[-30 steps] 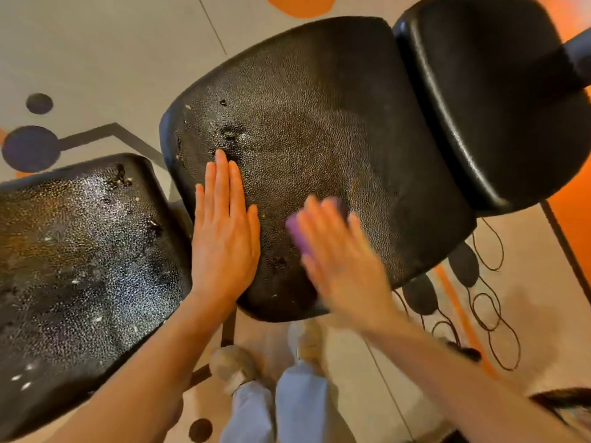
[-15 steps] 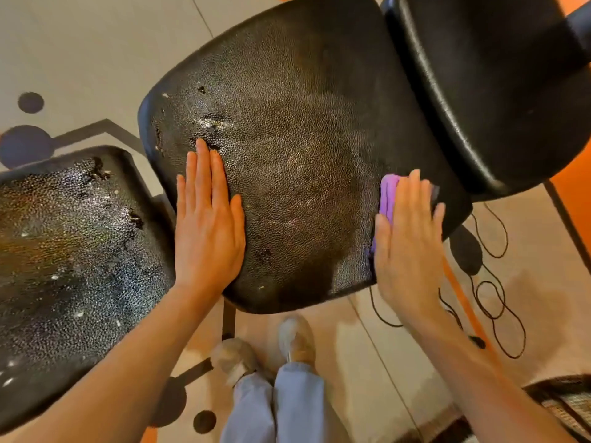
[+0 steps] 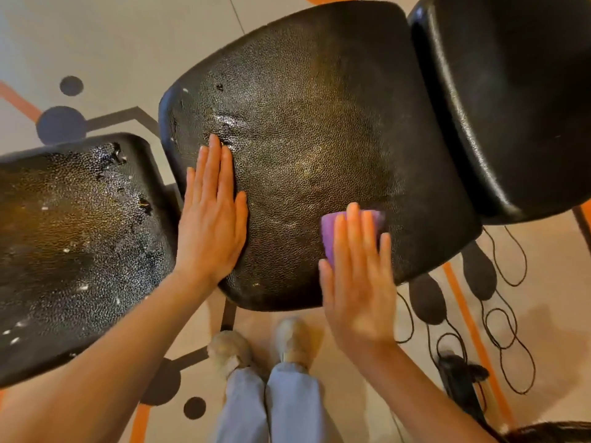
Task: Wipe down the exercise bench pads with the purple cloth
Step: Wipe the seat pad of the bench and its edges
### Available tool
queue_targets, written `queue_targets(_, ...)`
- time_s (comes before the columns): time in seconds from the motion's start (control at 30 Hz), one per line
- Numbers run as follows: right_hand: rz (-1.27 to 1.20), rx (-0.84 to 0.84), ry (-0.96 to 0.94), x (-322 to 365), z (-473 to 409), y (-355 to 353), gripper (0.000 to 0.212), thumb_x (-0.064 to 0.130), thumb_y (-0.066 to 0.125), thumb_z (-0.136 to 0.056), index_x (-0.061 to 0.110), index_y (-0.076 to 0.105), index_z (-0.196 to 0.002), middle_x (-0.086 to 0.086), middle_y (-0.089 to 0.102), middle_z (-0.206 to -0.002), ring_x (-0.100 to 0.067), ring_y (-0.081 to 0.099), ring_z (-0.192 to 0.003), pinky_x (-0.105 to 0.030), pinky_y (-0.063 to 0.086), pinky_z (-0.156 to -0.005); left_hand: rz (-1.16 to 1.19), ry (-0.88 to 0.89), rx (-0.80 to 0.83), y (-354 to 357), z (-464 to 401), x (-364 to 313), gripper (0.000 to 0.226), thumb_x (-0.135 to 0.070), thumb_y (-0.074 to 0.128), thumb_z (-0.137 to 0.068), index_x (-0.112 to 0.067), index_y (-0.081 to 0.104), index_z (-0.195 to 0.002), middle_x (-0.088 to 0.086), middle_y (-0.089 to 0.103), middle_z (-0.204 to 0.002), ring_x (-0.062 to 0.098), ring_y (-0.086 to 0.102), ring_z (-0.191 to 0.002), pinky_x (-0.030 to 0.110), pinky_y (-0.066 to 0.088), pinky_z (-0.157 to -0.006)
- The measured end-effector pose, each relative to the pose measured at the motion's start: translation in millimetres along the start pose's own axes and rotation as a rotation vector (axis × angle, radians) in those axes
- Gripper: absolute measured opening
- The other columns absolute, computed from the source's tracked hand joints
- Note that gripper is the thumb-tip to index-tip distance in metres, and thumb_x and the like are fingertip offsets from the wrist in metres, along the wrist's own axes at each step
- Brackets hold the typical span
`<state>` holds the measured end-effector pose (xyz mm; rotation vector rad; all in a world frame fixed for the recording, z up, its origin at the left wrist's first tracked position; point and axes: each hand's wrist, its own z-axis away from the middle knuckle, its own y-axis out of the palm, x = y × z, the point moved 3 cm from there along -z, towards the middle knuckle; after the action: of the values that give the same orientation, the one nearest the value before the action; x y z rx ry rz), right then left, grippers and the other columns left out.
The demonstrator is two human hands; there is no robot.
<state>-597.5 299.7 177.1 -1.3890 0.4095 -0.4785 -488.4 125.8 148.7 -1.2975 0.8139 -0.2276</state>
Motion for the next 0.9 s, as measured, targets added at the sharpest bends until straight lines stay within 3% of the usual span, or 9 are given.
queue_targets(0.1, -0.083, 0.076, -0.435, 68, 4, 15, 0.062, 0.033, 0.040, -0.096, 0.010, 0.024, -0.151, -0.008, 0.017, -0.161, -0.024, 0.014, -0.149, -0.042, 0.012, -0.120, -0.025, 0.028, 0.030, -12, 0, 3, 0.061, -0.033, 0.025, -0.102, -0.005, 0.013, -0.155, 0.010, 0.005, -0.164, 0.024, 0.003, -0.152, 0.036, 0.002, -0.123)
queue_targets(0.17, -0.016, 0.058, -0.551, 51, -4, 17, 0.059, 0.031, 0.040, -0.095, 0.011, 0.030, -0.150, -0.007, 0.023, -0.159, -0.022, 0.021, -0.148, -0.041, 0.016, -0.119, -0.057, 0.050, 0.032, -28, 3, 13, 0.061, -0.035, 0.026, -0.102, -0.008, 0.014, -0.155, 0.008, 0.006, -0.164, 0.023, 0.004, -0.152, 0.034, 0.000, -0.123)
queue_targets(0.3, 0.040, -0.001, -0.546, -7, 28, 9, 0.059, 0.030, 0.035, -0.098, 0.016, 0.019, -0.152, -0.006, 0.020, -0.159, -0.026, 0.018, -0.148, -0.045, 0.019, -0.118, -0.128, -0.021, 0.036, -63, 21, 53, 0.061, -0.038, 0.024, -0.102, -0.013, 0.012, -0.156, 0.005, 0.004, -0.165, 0.019, 0.000, -0.152, 0.031, -0.006, -0.123)
queue_targets(0.43, -0.003, 0.018, -0.655, 55, 14, 17, 0.052, 0.036, 0.036, -0.100, 0.024, 0.030, -0.150, -0.001, 0.025, -0.158, -0.025, 0.023, -0.147, -0.046, 0.022, -0.116, -0.189, -0.113, 0.060, -74, 40, 86, 0.061, -0.039, 0.024, -0.101, -0.011, 0.016, -0.155, 0.010, 0.009, -0.164, 0.025, 0.006, -0.152, 0.043, 0.003, -0.124)
queue_targets(0.53, -0.028, 0.007, -0.603, 96, -14, 21, 0.051, 0.036, 0.041, -0.100, 0.023, 0.033, -0.149, -0.002, 0.023, -0.159, -0.024, 0.018, -0.149, -0.047, 0.014, -0.120, -0.218, -0.130, 0.065, -70, 44, 92, 0.062, -0.038, 0.024, -0.100, -0.009, 0.018, -0.154, 0.012, 0.011, -0.163, 0.028, 0.009, -0.152, 0.045, 0.007, -0.124)
queue_targets(0.63, 0.018, 0.016, -0.604, 78, 17, 25, 0.054, 0.030, 0.040, -0.100, 0.023, 0.026, -0.151, 0.000, 0.018, -0.161, -0.021, 0.015, -0.149, -0.045, 0.016, -0.119, -0.206, -0.120, 0.054, -69, 44, 92, 0.061, -0.038, 0.025, -0.101, -0.010, 0.017, -0.154, 0.011, 0.010, -0.164, 0.026, 0.009, -0.152, 0.044, 0.008, -0.124)
queue_targets(0.73, 0.059, 0.065, -0.702, 61, 28, 22, 0.054, 0.029, 0.037, -0.095, 0.025, 0.029, -0.148, 0.002, 0.027, -0.158, -0.018, 0.022, -0.146, -0.044, 0.020, -0.115, -0.222, -0.122, 0.062, -70, 46, 94, 0.060, -0.037, 0.025, -0.102, -0.011, 0.014, -0.155, 0.010, 0.007, -0.164, 0.024, 0.005, -0.152, 0.040, 0.004, -0.125)
queue_targets(0.8, 0.045, 0.018, -0.640, 79, -13, 18, 0.051, 0.031, 0.032, -0.097, 0.023, 0.033, -0.147, 0.002, 0.033, -0.156, -0.019, 0.025, -0.145, -0.045, 0.021, -0.114, -0.219, -0.106, 0.052, -69, 46, 94, 0.059, -0.035, 0.029, -0.103, -0.009, 0.016, -0.155, 0.010, 0.008, -0.164, 0.025, 0.006, -0.152, 0.040, 0.005, -0.125)
queue_targets(0.9, -0.031, -0.010, -0.483, 118, -80, 9, 0.051, 0.032, 0.030, -0.101, 0.021, 0.027, -0.151, 0.000, 0.022, -0.160, -0.022, 0.018, -0.149, -0.048, 0.018, -0.119, -0.187, -0.110, 0.043, -69, 46, 95, 0.058, -0.033, 0.033, -0.103, -0.009, 0.017, -0.154, 0.010, 0.008, -0.164, 0.024, 0.006, -0.152, 0.041, 0.007, -0.125)
